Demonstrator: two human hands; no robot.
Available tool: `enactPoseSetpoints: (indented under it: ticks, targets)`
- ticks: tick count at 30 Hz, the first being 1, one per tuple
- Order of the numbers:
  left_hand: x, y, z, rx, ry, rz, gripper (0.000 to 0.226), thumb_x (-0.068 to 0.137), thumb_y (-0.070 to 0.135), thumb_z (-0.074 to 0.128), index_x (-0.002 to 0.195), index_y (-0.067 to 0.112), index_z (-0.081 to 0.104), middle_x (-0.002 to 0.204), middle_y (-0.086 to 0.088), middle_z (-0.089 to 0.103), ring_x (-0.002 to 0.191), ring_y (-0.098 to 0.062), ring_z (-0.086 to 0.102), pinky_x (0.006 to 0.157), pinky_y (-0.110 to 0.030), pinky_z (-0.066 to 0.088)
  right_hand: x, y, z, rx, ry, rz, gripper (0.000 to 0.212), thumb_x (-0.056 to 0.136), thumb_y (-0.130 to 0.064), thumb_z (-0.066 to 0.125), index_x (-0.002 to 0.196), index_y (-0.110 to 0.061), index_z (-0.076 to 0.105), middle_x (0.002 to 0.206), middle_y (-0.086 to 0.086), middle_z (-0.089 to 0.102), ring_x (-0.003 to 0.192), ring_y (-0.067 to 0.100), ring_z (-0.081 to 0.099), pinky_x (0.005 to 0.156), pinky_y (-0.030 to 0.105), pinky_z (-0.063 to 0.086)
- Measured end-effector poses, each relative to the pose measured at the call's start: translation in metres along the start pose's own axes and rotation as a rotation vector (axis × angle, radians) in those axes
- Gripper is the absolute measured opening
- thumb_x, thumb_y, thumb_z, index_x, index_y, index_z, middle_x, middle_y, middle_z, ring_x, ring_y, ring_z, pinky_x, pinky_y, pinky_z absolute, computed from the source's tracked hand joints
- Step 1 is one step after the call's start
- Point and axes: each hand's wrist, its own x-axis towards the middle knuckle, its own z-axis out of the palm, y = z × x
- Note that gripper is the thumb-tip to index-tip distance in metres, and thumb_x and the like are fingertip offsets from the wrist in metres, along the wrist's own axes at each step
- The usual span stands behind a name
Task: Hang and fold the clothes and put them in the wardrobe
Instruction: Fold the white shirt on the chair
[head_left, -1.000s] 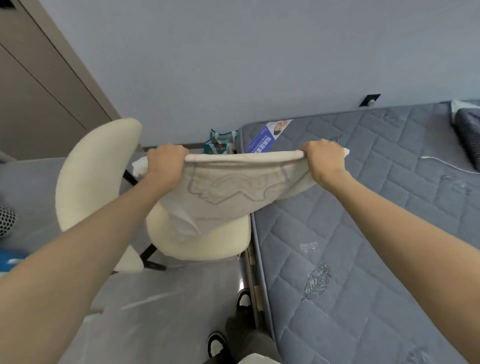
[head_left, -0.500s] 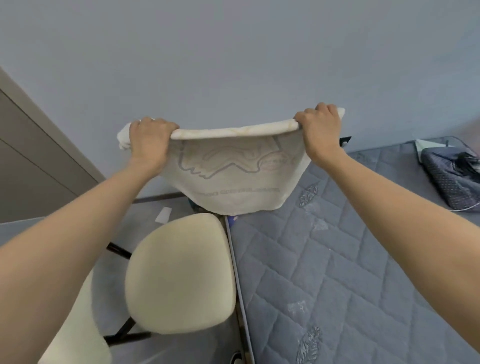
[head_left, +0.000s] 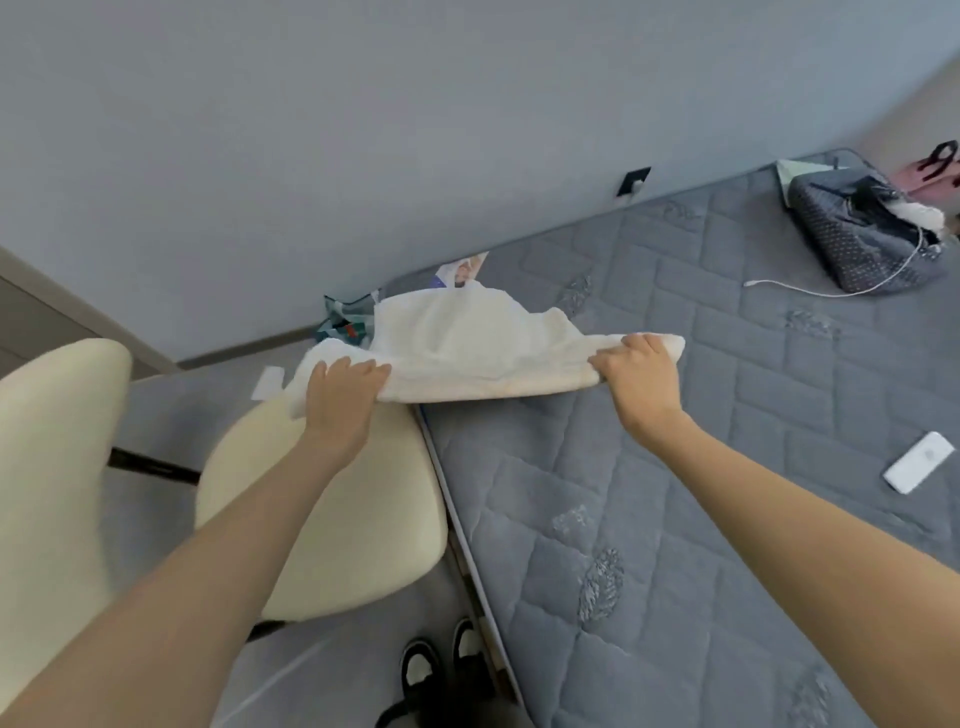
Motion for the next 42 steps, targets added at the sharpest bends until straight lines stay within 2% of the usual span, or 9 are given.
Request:
enactPoseSetpoints:
  ticks: [4,8,11,13,18,23,27,35,42]
  targets:
    - [-0.033,0.016,0.081,0.031,-0.207,0.067,0.054,0.097,0.004,0.033,0.145,0.030,0.031,0.151,0.005,0.034,0.138,-0.022,0.029,0.112,-0.039,0.018,-0.054,-0.024,0.073,0.023,-0.218,0.033,0.031,0.082,-0.002,0.051,0.098,-0.025,0.065,0.101,0.000,0.068,0.103,0.024,0.058,0.087,0.029,0.036]
    - [-0.074,0.022,0.127,-0.044,-0.428,0.049,0.039,0.103,0.019,0.030,0.139,0.025,0.046,0.139,-0.002,0.049,0.128,-0.023,0.043,0.108,-0.035,0.028,-0.097,-0.057,0.120,0.063,-0.477,0.114,0.037,0.090,-0.001,0.046,0.114,-0.022,0.063,0.112,0.000,0.065,0.105,0.021,0.061,0.073,0.027,0.035]
    - [-0.098,0.024,0.143,0.031,-0.540,0.095,0.036,0.103,0.022,0.031,0.131,0.025,0.052,0.134,-0.002,0.054,0.120,-0.020,0.050,0.098,-0.030,0.035,-0.121,-0.076,0.136,0.122,-0.634,0.161,0.040,0.091,0.001,0.046,0.121,-0.021,0.060,0.114,0.000,0.059,0.102,0.021,0.060,0.065,0.026,0.035]
    - [-0.106,0.023,0.146,0.048,-0.574,0.073,0.031,0.100,0.016,0.035,0.121,0.020,0.058,0.125,-0.002,0.058,0.115,-0.020,0.054,0.091,-0.030,0.039,-0.131,-0.083,0.139,0.139,-0.701,0.181,0.042,0.088,0.002,0.047,0.123,-0.019,0.058,0.117,0.000,0.056,0.105,0.021,0.057,0.067,0.026,0.036]
    - [-0.115,0.015,0.142,0.109,-0.697,0.091,0.033,0.096,0.007,0.036,0.124,0.011,0.053,0.125,-0.006,0.055,0.115,-0.022,0.055,0.085,-0.029,0.042,-0.143,-0.098,0.140,0.139,-0.779,0.164,0.031,0.088,0.004,0.046,0.110,-0.014,0.056,0.114,0.007,0.054,0.112,0.027,0.054,0.079,0.031,0.037]
    - [-0.086,0.002,0.125,0.070,-0.542,0.050,0.032,0.098,0.012,0.037,0.125,0.012,0.054,0.129,-0.009,0.055,0.119,-0.025,0.053,0.093,-0.033,0.042,-0.126,-0.099,0.130,0.106,-0.679,0.204,0.036,0.087,0.003,0.051,0.118,-0.013,0.055,0.121,0.006,0.057,0.111,0.026,0.056,0.081,0.030,0.037]
    - [-0.040,-0.020,0.108,0.085,-0.370,0.022,0.029,0.095,0.012,0.040,0.118,0.016,0.058,0.123,-0.009,0.058,0.114,-0.027,0.056,0.089,-0.033,0.043,-0.092,-0.085,0.124,0.070,-0.521,0.183,0.032,0.085,0.000,0.052,0.113,-0.015,0.057,0.117,0.006,0.060,0.115,0.027,0.052,0.094,0.033,0.036]
    - [0.046,-0.038,0.113,0.109,-0.332,-0.031,0.029,0.090,0.005,0.045,0.118,0.012,0.050,0.119,-0.010,0.055,0.112,-0.030,0.051,0.081,-0.034,0.039,0.000,-0.060,0.133,0.035,-0.383,0.159,0.038,0.085,0.001,0.051,0.119,-0.014,0.044,0.118,0.006,0.055,0.114,0.028,0.048,0.094,0.034,0.035]
    - [0.123,-0.036,0.134,0.078,-0.219,-0.040,0.026,0.089,0.002,0.045,0.112,0.008,0.053,0.113,-0.015,0.058,0.107,-0.033,0.052,0.084,-0.038,0.040,0.078,-0.038,0.161,0.012,-0.290,0.170,0.037,0.082,0.001,0.053,0.115,-0.014,0.044,0.112,0.006,0.056,0.108,0.026,0.048,0.090,0.032,0.034]
